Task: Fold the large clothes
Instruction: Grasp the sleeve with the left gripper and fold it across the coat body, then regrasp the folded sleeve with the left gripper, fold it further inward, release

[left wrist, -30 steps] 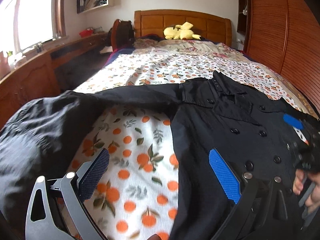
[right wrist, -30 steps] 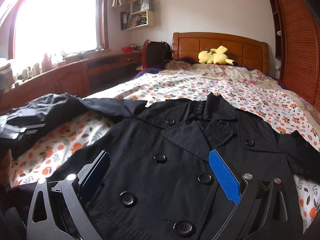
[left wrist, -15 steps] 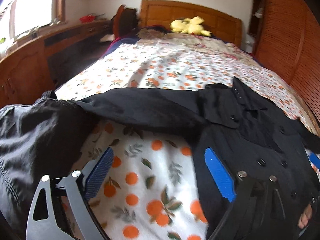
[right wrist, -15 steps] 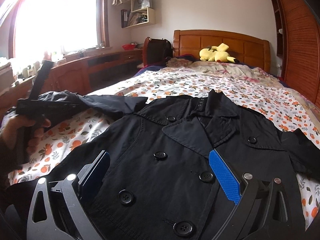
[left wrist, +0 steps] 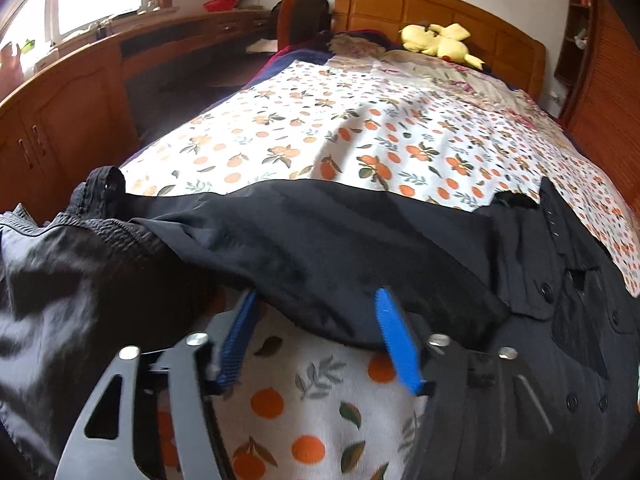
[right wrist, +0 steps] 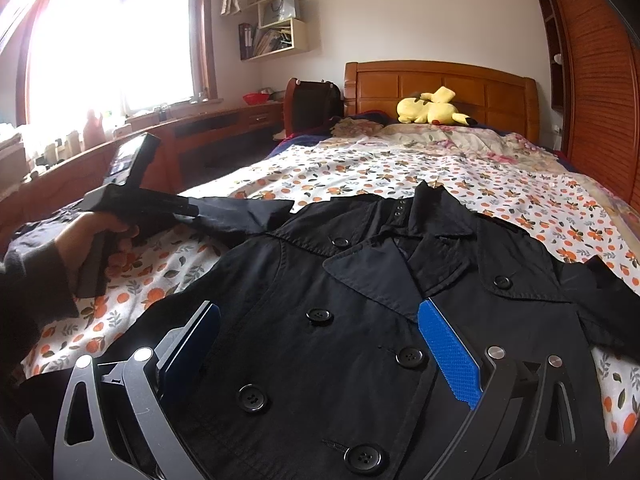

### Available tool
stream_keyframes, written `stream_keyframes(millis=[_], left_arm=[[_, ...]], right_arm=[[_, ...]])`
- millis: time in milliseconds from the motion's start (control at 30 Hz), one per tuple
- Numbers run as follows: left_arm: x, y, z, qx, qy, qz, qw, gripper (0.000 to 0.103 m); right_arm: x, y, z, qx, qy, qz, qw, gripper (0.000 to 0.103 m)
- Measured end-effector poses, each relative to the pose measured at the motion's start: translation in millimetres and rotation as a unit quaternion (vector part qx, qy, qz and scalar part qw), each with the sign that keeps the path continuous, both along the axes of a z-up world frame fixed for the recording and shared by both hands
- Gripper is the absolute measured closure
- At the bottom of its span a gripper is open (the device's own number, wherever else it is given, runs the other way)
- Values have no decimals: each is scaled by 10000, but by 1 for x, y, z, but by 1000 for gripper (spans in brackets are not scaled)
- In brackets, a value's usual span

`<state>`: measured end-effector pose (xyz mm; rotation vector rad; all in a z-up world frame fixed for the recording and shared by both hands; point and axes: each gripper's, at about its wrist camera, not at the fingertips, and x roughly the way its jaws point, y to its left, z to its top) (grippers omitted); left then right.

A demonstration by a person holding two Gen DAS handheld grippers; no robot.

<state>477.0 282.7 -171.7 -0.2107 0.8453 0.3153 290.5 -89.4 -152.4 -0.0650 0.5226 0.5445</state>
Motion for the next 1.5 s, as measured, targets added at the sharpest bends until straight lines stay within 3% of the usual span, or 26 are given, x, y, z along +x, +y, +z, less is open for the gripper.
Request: stream_keyframes(millis=[100,333,600,767,867,1067,1200,1300,1500], left_arm=[[11,2,-2,-42,99,110,9999,100],[9,-38,31,430,-265,-170,9986,103],[-25,-137,81,575,-630,-1215,9889,102],[-49,-192,78,759,-541,-1679,9814,102],[-60,-205,64,761,-390,-1761,9806,102],[-81,-202,37,730,-201,-1945,9780,86],[-101,-187,33,722,-307,-1977,9771,60],[-111,-173,34,733,-419,-1916,9778,48],[-101,-131,26,659,-289,-1541,9854,44]], right_arm=[[-4,-3,1,-141,-11,-33,9999,7],[-21,-28,1,-300,77,-313,9990,7],[-41,-48,34,-162,-161,-425,9988,7],[-34,-51,45,-45,-169,-515,9985,7],[-28,-56,46,53,-65,-592,9982,7],[-23,-64,46,94,26,-761,9971,7],[-24,-68,43,80,57,-829,9965,7],[-24,-67,40,26,77,-841,9964,7],[-19,-61,24,-182,215,-849,9960,7]])
